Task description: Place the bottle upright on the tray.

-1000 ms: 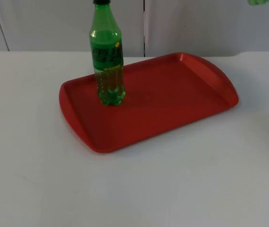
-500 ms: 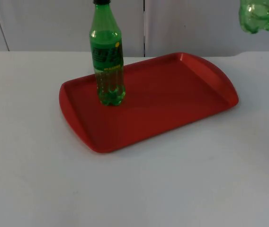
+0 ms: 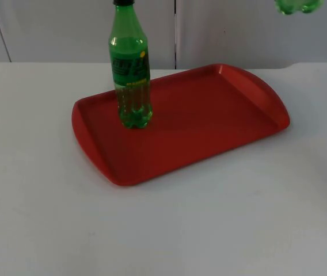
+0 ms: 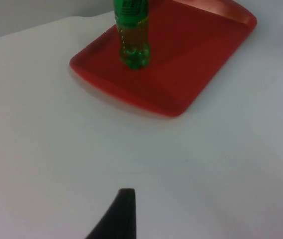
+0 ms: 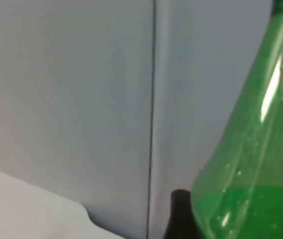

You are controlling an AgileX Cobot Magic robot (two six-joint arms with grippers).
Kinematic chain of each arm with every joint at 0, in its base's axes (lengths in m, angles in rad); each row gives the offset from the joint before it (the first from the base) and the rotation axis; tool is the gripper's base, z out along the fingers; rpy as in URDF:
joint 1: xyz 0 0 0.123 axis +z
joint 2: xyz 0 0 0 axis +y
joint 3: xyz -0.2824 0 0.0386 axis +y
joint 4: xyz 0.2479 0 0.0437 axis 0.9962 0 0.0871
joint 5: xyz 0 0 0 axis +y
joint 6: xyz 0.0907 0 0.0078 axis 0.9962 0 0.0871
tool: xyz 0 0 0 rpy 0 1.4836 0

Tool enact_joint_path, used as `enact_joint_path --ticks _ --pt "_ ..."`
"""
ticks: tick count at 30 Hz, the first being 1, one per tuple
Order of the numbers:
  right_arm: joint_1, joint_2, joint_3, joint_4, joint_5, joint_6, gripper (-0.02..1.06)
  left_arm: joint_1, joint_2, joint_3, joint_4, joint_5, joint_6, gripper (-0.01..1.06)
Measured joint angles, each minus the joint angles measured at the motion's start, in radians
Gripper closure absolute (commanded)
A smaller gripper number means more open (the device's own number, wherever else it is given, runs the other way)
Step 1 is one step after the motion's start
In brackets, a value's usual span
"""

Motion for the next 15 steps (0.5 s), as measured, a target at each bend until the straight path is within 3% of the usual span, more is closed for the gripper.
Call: enact_joint_path --ticks 7,12,15 --pt "0.0 0.125 -0.156 -0.009 0.052 -0.024 1.05 0.0 0.0 0.0 0.0 0.0 0.0 0.0" --pt "0.0 0.19 -0.197 -0.009 0.053 -0.041 1.05 0.0 0.0 0.0 0.0 0.0 0.0 0.0" --pt "0.0 0.227 -0.204 0.052 0.054 -0.008 1.05 0.0 0.0 0.0 0.0 0.0 0.0 0.0"
